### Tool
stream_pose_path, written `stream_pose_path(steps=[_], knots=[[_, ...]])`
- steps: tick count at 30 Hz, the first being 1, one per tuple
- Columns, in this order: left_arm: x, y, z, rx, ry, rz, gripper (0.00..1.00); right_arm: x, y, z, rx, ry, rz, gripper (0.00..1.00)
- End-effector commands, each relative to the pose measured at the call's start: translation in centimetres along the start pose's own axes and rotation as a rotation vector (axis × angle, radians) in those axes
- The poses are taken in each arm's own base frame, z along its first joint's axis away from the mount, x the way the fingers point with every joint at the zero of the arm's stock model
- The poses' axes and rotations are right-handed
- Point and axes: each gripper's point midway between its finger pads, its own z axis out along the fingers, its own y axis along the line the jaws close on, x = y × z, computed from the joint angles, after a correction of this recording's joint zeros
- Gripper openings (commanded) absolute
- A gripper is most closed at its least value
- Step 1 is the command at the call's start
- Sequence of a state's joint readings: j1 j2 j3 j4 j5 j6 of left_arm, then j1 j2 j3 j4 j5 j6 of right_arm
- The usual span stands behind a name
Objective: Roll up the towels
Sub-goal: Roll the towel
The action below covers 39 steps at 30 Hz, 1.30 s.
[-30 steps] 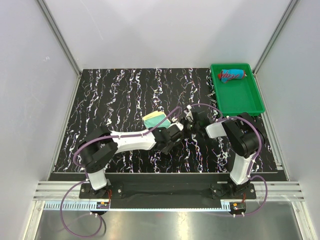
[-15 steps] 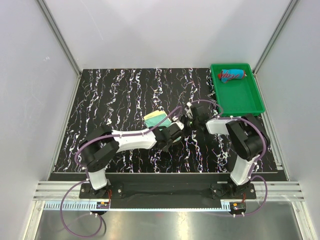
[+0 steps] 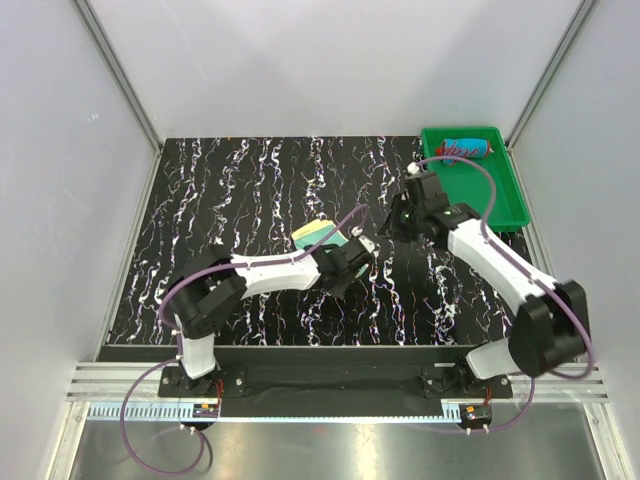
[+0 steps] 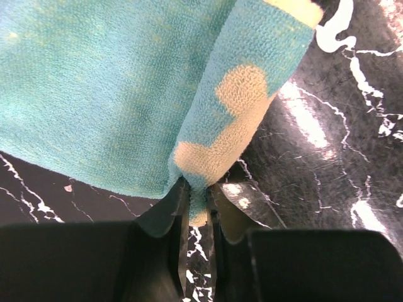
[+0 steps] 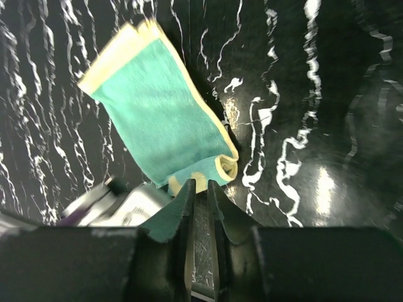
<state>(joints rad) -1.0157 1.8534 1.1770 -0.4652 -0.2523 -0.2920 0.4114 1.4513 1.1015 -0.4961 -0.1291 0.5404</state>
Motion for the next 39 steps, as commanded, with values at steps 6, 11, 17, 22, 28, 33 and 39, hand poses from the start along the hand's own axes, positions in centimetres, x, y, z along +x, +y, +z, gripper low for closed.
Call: stream_pose_path(steps=[6, 11, 17, 22, 28, 33, 39], knots=[[4.5, -4.9, -1.0, 0.251, 0.266, -0.1, 0.1, 1.9, -2.1, -5.1, 0.051, -0.062, 0.04, 0.21], [3.3, -6.6, -2.1, 0.391, 0.277, -0.206, 0.1, 2.5, -3.8, -7.6, 0.075, -0.197, 0.131, 0.4], [2.0, -8.4, -3.2, 0.611, 0.312, -0.362, 0.1, 4.0, -4.7, -8.0, 0.08, -0.191, 0.179, 0.6], [1.0, -9.1, -4.1, 0.775, 0.356, -0.447, 0.1, 5.9, -2.1, -6.1, -0.103, -0.105, 0.207, 0.57], [-0.7, -8.3, -4.7, 0.933, 0.361, -0.589, 0.11, 8.4, -1.6, -3.6, -0.176, 0.004, 0.243, 0.57], [-1.6, -7.3, -4.7, 0.974, 0.358, -0.625, 0.11, 10.1, -2.3, -1.7, -0.17, 0.061, 0.254, 0.56], [-1.9, -6.9, -4.6, 1.021, 0.352, -0.663, 0.11, 11.0, -1.7, 0.1, -0.215, 0.079, 0.255, 0.56]])
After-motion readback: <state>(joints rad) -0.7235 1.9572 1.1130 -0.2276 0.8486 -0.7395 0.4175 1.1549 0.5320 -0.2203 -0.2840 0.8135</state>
